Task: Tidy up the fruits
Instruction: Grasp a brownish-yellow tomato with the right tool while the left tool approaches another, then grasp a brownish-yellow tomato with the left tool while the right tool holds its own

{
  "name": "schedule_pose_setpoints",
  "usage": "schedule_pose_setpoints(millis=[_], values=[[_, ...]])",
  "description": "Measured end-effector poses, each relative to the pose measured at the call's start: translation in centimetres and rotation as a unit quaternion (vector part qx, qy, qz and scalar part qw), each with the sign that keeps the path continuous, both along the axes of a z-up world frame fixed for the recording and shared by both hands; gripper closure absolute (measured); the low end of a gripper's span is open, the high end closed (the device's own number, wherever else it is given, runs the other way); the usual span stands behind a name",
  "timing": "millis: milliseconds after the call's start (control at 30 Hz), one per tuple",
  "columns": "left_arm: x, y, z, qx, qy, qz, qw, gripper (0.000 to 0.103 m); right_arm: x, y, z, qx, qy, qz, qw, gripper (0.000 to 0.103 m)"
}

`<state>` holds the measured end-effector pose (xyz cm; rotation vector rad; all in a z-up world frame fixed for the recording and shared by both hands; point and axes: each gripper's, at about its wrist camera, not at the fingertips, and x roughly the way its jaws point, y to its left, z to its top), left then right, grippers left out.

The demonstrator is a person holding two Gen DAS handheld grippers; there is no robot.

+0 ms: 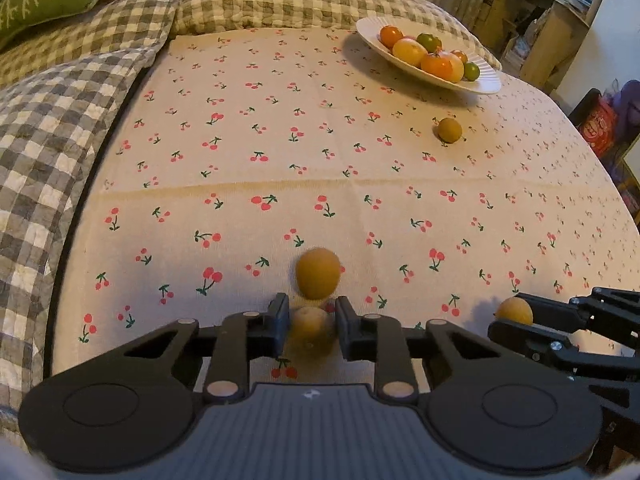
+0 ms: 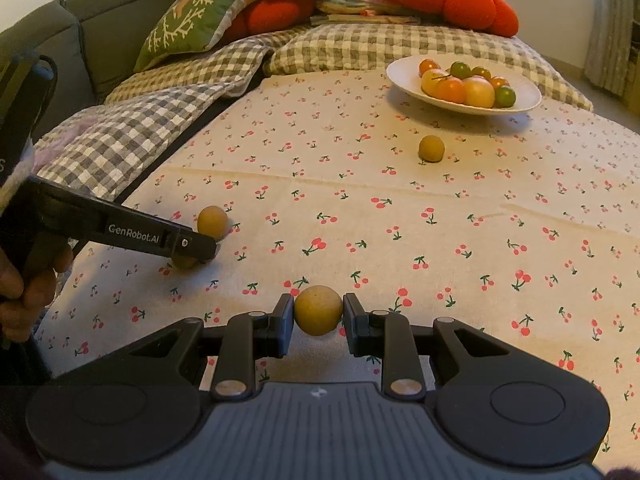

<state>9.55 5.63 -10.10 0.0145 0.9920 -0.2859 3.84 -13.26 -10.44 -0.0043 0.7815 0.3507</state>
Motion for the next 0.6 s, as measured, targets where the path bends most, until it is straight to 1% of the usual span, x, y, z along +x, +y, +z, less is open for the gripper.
schedule_pose_setpoints(millis=[100, 133, 167, 233, 300, 467, 500, 533, 600], values=[[-0.15, 0.16, 0.07, -0.001, 0.007, 0.005, 1.0000, 0.084, 0.03, -0.09, 0.03, 0.002, 0.000, -0.002, 1.000, 0.079], [-0.25, 0.16, 0.11, 0.000, 0.011, 0.007, 0.9999, 0.083, 0.04, -0.11, 0.04, 0.002, -0.001, -0.002, 1.000, 0.079], [-0.39, 0.17, 0.19, 0.001, 0.014, 0.011, 0.9998, 0.080, 0.00, -0.13, 0.03, 0.003, 0.000, -0.002, 1.000, 0.079], [-0.70, 0.16, 0.34, 0.006, 0.015, 0.018, 0.9997, 0.063, 0.00, -0.11, 0.01, 0.003, 0.000, -0.001, 1.000, 0.079], [-0.95, 0.07, 0.44, 0.012, 0.012, 0.018, 0.9997, 0.062, 0.00, -0.09, -0.05, 0.004, 0.001, 0.000, 1.000, 0.079], [-0.95, -0.14, 0.13, 0.016, 0.025, 0.011, 0.9995, 0.063, 0.02, -0.12, -0.04, 0.006, 0.001, -0.001, 1.000, 0.079], [-0.94, -0.13, 0.10, 0.019, 0.024, 0.012, 0.9995, 0.069, 0.01, -0.15, -0.02, 0.007, 0.000, -0.001, 1.000, 0.079], [-0.96, -0.15, 0.13, 0.020, 0.023, 0.012, 0.9995, 0.079, -0.01, -0.17, 0.01, 0.007, -0.001, -0.001, 1.000, 0.079], [-1.03, -0.15, 0.15, 0.019, 0.023, 0.010, 0.9995, 0.084, -0.01, -0.20, 0.01, 0.008, -0.001, -0.001, 1.000, 0.079]])
